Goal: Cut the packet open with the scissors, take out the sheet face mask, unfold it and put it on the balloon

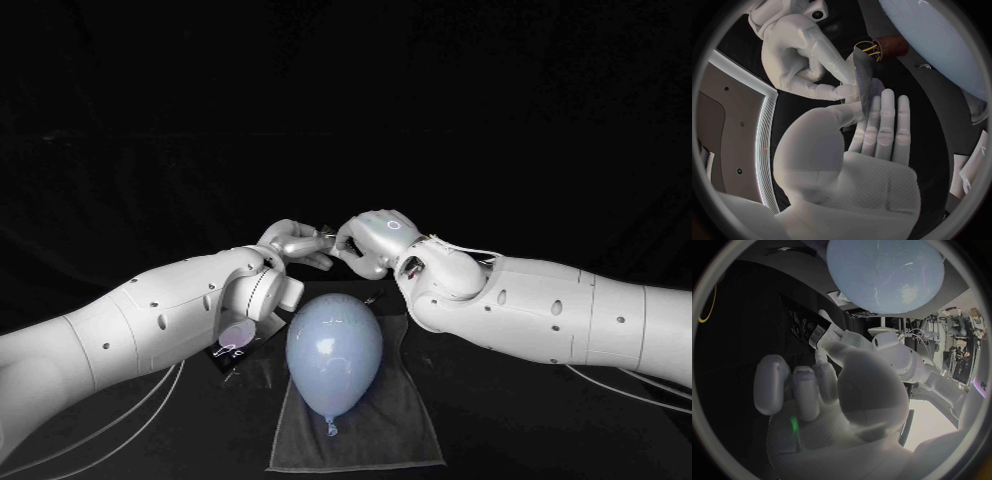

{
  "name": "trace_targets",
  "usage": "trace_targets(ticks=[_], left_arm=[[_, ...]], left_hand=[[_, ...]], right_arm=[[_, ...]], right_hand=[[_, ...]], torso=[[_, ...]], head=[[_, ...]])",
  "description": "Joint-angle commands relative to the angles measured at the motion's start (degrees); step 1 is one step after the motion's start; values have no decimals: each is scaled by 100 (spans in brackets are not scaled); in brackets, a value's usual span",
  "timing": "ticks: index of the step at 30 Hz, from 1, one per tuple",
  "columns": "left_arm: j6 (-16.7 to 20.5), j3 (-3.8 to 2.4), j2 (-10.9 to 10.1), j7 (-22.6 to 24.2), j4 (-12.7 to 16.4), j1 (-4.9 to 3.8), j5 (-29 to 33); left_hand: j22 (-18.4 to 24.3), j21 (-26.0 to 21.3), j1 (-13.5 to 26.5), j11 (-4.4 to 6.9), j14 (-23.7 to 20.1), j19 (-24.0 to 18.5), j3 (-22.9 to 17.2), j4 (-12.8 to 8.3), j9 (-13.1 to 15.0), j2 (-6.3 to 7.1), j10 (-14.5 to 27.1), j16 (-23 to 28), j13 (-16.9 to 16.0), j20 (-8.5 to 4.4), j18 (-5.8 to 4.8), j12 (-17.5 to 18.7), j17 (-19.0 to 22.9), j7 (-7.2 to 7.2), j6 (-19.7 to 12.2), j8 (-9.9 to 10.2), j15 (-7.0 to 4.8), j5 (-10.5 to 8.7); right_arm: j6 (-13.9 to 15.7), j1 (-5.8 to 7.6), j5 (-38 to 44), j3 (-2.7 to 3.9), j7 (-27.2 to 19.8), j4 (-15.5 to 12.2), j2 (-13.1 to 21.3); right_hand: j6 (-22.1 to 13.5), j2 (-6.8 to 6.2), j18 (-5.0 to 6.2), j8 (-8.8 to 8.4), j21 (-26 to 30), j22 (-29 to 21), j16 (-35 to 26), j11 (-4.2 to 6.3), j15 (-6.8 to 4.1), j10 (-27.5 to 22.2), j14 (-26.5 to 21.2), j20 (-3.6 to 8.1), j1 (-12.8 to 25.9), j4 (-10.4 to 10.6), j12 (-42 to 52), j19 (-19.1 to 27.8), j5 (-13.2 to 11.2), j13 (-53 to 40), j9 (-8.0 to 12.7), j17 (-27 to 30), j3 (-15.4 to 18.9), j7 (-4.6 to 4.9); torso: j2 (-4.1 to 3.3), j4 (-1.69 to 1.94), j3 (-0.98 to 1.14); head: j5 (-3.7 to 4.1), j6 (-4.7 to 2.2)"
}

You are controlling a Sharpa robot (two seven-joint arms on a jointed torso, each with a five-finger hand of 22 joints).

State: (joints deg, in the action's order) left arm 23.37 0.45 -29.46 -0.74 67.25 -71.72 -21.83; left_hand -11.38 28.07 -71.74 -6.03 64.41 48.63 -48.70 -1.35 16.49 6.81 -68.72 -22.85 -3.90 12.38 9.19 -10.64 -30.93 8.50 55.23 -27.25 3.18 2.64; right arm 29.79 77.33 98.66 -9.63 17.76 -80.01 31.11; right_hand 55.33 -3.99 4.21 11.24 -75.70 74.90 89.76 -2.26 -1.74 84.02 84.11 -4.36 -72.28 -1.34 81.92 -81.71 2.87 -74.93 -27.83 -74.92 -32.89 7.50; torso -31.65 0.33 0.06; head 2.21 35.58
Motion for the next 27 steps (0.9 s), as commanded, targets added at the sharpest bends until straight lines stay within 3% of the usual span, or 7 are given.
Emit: trace_targets(ticks=[1, 5, 8, 12, 27], left_arm=[[-112, -6, 0, 101, 43, -11, -49], [-113, -6, -11, 109, 69, -11, -45], [-102, -6, -15, 112, 77, -11, -38], [-84, -6, -17, 113, 79, -11, -7], [-87, -6, -19, 137, 106, -11, 212]], left_hand=[[-5, 40, 20, 61, -20, -53, -27, -15, 39, -60, -109, -18, -4, 4, 58, 19, 6, 1, 45, -11, -36, 29], [-5, 40, 20, 61, -20, -53, -27, -15, 39, -60, -109, -18, -4, 4, 58, 19, 6, 1, 45, -11, -36, 29], [-15, 55, 27, 61, -19, -61, -26, -20, 39, -64, -113, -19, -5, 4, 58, 21, 6, 1, 47, -11, -36, 30], [-30, 79, 39, 60, -16, -71, -28, -20, 37, -80, -118, -21, -6, 4, 60, 25, 6, 3, 48, -8, -35, 29], [-96, 187, 95, 58, 29, -98, -24, -12, 36, -145, -162, -36, -12, -1, 74, 34, 6, 23, 51, -1, -40, 24]], right_arm=[[-84, 1, 176, 3, 239, 42, -18], [-141, 1, 205, 1, 344, 69, -39], [-218, 0, 202, -3, 375, 67, -49], [-319, -7, 175, -7, 386, 45, -55], [-443, -36, 15, -13, 402, 77, -60]], right_hand=[[-94, -95, -51, -70, 38, 390, 16, -52, 53, 100, 583, -33, 34, -6, -37, 17, -10, -916, 43, -1483, 4, 15], [-267, -266, -41, -230, 103, 351, 13, -137, 115, 28, 580, -73, 121, 16, -142, 53, -11, -846, 144, -1473, 60, 121], [-387, -515, -31, -353, 174, 308, 13, -222, 196, -49, 580, -135, 319, 112, -246, 95, -13, -775, 226, -1474, 241, 202], [-427, -713, -13, -431, 234, 277, 17, -236, 219, -100, 584, -182, 515, 288, -305, 128, -13, -733, 287, -1487, 526, 202], [-339, -715, -5, -442, 259, 274, 24, -219, 210, -105, 588, -192, 535, 491, -296, 134, -11, -735, 326, -1506, 754, 178]], torso=[[-5, 0, 1], [-5, -1, 3], [-4, 2, 6], [0, -1, 8], [-5, 0, 8]], head=[[3, -2], [6, 0], [8, 4], [8, 9], [11, 12]])
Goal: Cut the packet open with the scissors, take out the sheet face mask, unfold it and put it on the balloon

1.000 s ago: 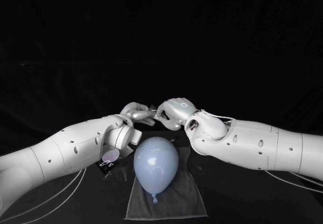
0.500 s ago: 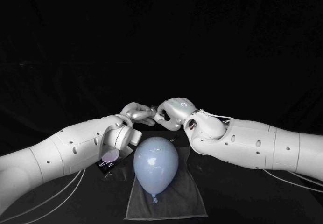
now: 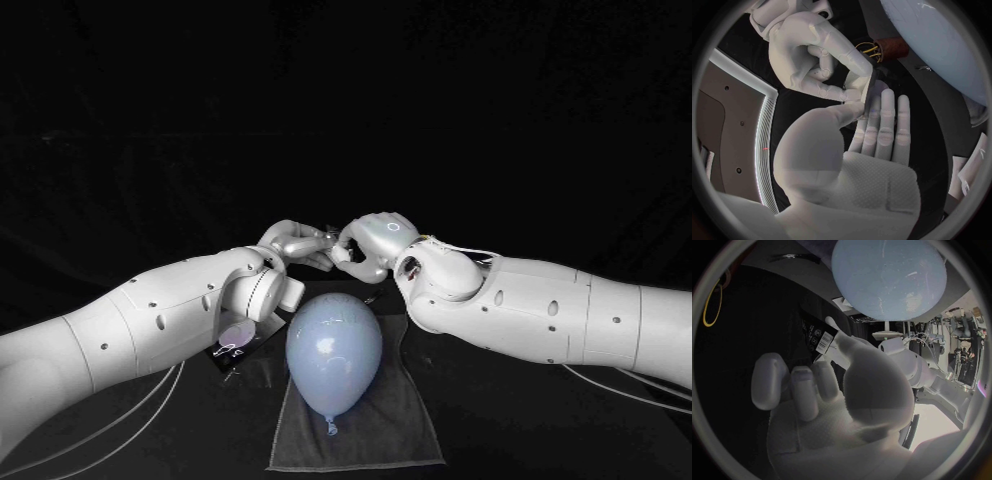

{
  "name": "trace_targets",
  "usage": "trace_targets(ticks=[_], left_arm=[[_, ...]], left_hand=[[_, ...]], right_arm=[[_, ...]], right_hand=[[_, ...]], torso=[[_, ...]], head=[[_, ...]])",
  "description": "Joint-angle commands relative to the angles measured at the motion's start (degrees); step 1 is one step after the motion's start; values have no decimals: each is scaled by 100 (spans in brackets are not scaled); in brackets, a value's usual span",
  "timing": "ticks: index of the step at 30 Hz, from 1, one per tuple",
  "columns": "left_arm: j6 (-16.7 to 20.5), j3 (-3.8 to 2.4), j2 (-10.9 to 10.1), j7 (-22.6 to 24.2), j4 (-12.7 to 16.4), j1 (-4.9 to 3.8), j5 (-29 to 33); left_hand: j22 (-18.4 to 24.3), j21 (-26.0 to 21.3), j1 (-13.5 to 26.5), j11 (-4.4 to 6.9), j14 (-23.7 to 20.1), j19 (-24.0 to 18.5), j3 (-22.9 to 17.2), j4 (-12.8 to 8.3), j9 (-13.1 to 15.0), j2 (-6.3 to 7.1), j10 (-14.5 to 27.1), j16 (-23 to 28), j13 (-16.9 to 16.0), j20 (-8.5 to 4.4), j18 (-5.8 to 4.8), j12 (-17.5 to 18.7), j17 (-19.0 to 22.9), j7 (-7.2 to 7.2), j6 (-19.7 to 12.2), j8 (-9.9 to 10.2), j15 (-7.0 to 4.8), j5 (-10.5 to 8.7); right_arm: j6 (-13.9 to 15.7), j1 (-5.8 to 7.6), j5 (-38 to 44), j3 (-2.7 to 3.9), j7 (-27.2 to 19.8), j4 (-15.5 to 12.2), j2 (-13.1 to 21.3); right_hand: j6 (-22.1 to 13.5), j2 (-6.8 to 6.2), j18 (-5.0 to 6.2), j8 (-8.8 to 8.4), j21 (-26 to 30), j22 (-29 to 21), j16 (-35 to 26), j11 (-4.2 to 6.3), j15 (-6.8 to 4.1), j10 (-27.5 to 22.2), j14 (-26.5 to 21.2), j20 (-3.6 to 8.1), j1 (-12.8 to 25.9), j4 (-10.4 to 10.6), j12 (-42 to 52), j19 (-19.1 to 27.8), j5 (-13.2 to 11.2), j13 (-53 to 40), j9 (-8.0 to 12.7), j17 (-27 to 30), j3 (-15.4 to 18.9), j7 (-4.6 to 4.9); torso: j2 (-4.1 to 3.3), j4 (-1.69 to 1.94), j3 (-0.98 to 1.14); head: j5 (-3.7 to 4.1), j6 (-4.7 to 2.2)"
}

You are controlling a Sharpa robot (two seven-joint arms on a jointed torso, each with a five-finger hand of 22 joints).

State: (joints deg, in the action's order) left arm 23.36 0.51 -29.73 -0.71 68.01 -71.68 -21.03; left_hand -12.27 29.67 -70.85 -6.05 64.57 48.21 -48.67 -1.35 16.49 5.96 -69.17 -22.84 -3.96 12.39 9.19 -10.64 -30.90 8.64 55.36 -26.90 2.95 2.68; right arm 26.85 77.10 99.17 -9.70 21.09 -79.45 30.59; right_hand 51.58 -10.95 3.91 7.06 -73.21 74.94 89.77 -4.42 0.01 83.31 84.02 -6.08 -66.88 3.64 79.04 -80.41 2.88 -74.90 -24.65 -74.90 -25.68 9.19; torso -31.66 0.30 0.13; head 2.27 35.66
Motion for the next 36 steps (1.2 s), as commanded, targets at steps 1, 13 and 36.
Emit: trace_targets(ticks=[1, 13, 36], left_arm=[[-95, -12, 5, 135, 39, -16, 152], [-240, -12, -34, 111, 213, -15, 435], [-178, -13, -72, 14, 279, -15, 1033]], left_hand=[[-7, 27, 7, 60, 13, -56, -27, -11, 37, -60, -117, -37, -6, -1, 75, 34, 3, 8, 38, -36, -16, 19], [-83, 151, 47, 78, 87, -87, -14, -49, 50, -76, -203, -54, -12, -8, 88, 42, 2, 3, 69, -43, -39, 20], [-199, 336, 175, 99, 112, -165, -41, -16, 99, -152, -358, -30, -7, -6, 90, 128, 12, -13, 108, -30, -49, 16]], right_arm=[[-146, -15, -43, -6, 69, 33, -13], [-144, -22, -68, -6, 56, 107, -48], [261, -38, -70, -6, -206, 87, -4]], right_hand=[[36, -19, 25, -24, 9, 271, 23, -3, 35, -34, 598, -20, -5, -7, -8, 4, -12, -738, 9, -1508, 34, 9], [169, 105, 22, 9, 2, 288, 23, 22, 15, -15, 598, -7, -181, 62, 27, -9, -11, -757, 28, -1510, 67, -19], [942, 654, -24, 424, -204, 468, 23, 274, -191, 147, 598, 152, -890, -111, 239, -151, -9, -893, -46, -1510, -295, -314]], torso=[[-2, 2, 2], [-1, 5, -1], [0, 2, 3]], head=[[7, 1], [21, 10], [29, 25]])
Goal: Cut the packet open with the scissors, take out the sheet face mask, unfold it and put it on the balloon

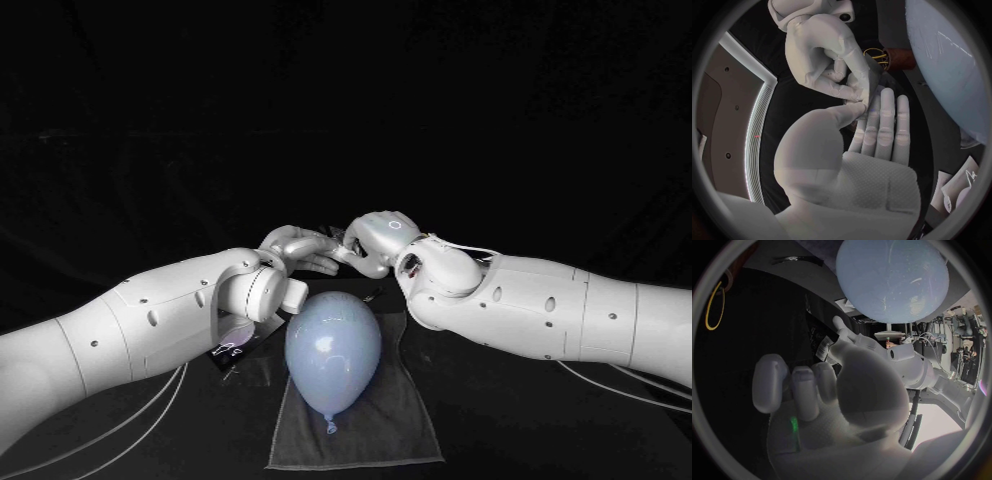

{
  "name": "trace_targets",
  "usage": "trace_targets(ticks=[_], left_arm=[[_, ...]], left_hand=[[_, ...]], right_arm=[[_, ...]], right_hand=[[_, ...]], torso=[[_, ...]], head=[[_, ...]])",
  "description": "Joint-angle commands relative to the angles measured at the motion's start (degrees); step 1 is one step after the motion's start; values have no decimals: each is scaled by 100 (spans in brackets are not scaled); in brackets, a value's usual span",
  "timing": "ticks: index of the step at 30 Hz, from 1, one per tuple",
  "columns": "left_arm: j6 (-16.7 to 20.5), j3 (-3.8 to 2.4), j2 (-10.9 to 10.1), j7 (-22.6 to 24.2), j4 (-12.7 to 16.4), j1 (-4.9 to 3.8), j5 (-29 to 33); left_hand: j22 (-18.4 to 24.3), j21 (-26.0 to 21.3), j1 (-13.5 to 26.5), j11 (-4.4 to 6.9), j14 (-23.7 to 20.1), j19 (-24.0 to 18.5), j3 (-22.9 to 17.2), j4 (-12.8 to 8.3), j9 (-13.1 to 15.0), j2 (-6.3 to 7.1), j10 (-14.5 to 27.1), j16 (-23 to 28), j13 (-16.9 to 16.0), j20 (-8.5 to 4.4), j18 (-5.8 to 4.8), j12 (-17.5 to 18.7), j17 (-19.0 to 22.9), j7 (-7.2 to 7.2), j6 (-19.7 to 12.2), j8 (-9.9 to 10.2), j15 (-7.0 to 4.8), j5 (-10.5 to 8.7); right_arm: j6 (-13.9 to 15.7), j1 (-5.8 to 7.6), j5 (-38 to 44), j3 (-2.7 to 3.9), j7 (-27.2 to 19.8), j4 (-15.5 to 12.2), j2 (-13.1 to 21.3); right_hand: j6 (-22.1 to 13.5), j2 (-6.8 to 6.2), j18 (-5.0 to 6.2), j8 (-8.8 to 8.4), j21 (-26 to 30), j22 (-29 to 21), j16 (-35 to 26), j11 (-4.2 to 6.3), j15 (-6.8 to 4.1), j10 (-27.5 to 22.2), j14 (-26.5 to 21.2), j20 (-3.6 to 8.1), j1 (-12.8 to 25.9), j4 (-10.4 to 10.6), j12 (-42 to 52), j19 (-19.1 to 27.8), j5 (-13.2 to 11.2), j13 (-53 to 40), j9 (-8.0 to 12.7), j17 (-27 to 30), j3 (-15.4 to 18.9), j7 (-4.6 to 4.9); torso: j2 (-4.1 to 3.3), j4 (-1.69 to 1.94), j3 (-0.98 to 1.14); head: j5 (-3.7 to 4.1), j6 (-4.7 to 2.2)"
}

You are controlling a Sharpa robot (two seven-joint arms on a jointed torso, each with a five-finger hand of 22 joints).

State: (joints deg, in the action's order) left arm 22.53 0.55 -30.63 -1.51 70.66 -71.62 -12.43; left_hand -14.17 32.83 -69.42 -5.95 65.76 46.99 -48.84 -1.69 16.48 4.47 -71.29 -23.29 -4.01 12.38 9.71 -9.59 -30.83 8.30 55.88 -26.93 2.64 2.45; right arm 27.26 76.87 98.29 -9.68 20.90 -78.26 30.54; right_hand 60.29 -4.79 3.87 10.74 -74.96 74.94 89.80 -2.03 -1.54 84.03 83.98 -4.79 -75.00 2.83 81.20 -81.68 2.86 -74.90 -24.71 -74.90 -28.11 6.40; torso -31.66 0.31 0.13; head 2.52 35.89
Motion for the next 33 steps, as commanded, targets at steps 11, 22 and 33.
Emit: trace_targets(ticks=[11, 22, 33], left_arm=[[-79, -17, 19, 22, -13, -21, 135], [-96, -17, 28, -76, -37, -22, -1], [-67, -16, 37, -122, -115, -22, -111]], left_hand=[[-30, 54, 31, 91, -14, -52, -28, -5, 115, 15, -157, 19, 2, -10, 42, 52, 4, 19, 49, -22, -19, 41], [-48, 83, 31, 90, -21, -67, -34, -25, 128, 31, -163, 25, 5, -10, 42, 82, 5, 20, 45, -17, -18, 42], [-59, 100, 31, 88, -27, -73, -39, -33, 134, 36, -164, 28, 7, -11, 43, 100, 5, 22, 42, -13, -16, 42]], right_arm=[[631, -19, -3, -8, -363, -69, 59], [1233, -23, -250, -5, -611, -227, 180], [1983, -13, -2228, 83, -2015, -590, 511]], right_hand=[[175, 164, -53, 350, -152, 573, 20, 136, -145, 252, 602, 141, -191, -200, 272, -100, -6, -1072, -195, -1510, -291, -140], [178, 139, -56, 420, -162, 585, 20, 151, -159, 294, 602, 158, -169, -227, 338, -107, -6, -1121, -231, -1510, -325, -156], [165, 131, -46, 444, -118, 558, 20, 158, -158, 286, 602, 162, -162, -239, 324, -83, -6, -1112, -243, -1510, -340, -159]], torso=[[1, 0, 1], [-1, 2, 3], [10, -10, 4]], head=[[4, -2], [2, -9], [-31, -37]])
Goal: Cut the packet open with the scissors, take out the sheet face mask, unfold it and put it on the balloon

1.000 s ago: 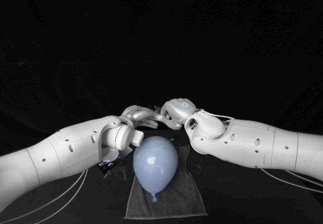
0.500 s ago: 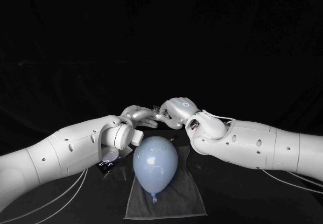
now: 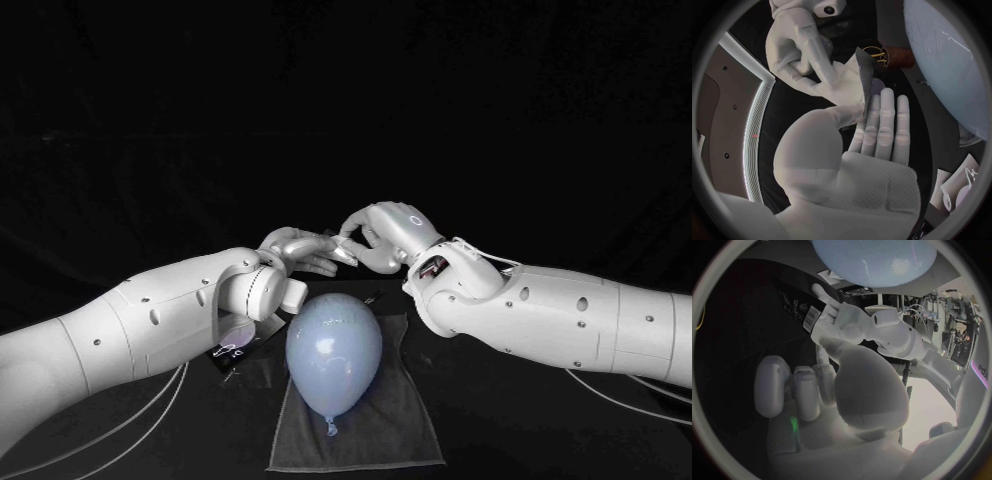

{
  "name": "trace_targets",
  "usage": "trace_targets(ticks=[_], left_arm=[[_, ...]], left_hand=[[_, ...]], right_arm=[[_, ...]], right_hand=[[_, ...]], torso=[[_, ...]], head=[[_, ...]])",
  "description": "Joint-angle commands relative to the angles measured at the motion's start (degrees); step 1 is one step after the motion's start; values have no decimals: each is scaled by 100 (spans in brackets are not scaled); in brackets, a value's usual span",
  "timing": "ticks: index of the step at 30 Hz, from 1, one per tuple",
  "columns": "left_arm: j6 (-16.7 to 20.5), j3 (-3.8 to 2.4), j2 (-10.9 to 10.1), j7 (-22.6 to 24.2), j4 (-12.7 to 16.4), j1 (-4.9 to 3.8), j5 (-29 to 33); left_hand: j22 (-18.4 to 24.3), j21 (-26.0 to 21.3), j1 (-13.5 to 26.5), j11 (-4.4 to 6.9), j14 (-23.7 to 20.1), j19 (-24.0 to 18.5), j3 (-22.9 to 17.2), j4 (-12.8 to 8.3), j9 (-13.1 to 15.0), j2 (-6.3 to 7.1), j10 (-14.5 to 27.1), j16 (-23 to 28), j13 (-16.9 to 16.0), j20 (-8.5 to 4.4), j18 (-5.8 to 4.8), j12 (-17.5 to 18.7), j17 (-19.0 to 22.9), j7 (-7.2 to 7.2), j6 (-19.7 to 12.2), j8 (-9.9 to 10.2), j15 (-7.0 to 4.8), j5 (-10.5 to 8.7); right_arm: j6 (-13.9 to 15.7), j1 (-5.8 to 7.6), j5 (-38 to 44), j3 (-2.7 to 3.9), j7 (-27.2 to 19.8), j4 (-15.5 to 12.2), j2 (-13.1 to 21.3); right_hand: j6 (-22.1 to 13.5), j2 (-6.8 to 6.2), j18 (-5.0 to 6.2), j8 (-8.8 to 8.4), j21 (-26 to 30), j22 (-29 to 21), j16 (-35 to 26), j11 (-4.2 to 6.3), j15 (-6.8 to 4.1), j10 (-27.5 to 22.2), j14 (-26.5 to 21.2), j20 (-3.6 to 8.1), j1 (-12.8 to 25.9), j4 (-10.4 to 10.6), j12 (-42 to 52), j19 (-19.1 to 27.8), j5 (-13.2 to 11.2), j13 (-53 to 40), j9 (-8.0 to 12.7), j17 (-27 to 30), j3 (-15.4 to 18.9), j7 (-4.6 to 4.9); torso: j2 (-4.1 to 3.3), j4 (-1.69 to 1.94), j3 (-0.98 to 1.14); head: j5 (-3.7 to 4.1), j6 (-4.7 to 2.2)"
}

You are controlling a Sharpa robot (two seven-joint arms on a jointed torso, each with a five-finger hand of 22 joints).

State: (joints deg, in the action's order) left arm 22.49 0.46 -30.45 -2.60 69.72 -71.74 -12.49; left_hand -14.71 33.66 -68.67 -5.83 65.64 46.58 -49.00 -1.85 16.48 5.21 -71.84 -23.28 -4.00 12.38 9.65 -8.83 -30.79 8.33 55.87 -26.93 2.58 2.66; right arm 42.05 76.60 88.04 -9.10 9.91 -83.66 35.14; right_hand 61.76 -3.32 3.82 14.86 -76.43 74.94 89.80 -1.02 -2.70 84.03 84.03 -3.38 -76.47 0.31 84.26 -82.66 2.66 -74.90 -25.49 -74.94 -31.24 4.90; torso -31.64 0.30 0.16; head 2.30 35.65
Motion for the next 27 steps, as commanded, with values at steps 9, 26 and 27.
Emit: trace_targets(ticks=[9, 26, 27], left_arm=[[-66, -5, 35, -7, -158, -10, -152], [-780, 0, -499, 58, 32, -49, -275], [-929, 1, -593, 64, 86, -66, -304]], left_hand=[[-13, 29, -44, 74, -18, -36, -27, -22, 137, -37, -110, 30, 7, -12, 50, 35, 1, 20, 41, -10, -9, 20], [-52, 91, -48, 62, -54, -67, -34, -41, 153, -39, -106, 48, 12, -15, 49, 95, 4, 31, 25, 13, 5, 19], [-55, 95, -49, 61, -57, -70, -33, -42, 154, -40, -106, 49, 12, -15, 48, 99, 4, 31, 23, 14, 6, 19]], right_arm=[[386, 112, -3574, 165, -2130, -178, 315], [-348, 387, -6064, 269, -2464, -737, 1262], [-385, 395, -6105, 269, -2455, -769, 1322]], right_hand=[[-31, -12, -34, 64, 67, 537, 20, 49, -37, 264, 597, 23, -12, -16, -16, 36, 14, -1091, -183, -1506, -57, 5], [-75, 3, -19, 95, 137, 494, 20, 37, -29, 243, 597, 21, -4, -42, -48, 74, 14, -1073, -201, -1506, -77, 20], [-78, 3, -18, 97, 141, 492, 20, 36, -28, 242, 597, 21, -2, -44, -49, 77, 15, -1072, -202, -1506, -78, 21]], torso=[[3, -3, 0], [15, 3, 3], [9, 2, 1]], head=[[-14, -38], [-135, -54], [-139, -55]])
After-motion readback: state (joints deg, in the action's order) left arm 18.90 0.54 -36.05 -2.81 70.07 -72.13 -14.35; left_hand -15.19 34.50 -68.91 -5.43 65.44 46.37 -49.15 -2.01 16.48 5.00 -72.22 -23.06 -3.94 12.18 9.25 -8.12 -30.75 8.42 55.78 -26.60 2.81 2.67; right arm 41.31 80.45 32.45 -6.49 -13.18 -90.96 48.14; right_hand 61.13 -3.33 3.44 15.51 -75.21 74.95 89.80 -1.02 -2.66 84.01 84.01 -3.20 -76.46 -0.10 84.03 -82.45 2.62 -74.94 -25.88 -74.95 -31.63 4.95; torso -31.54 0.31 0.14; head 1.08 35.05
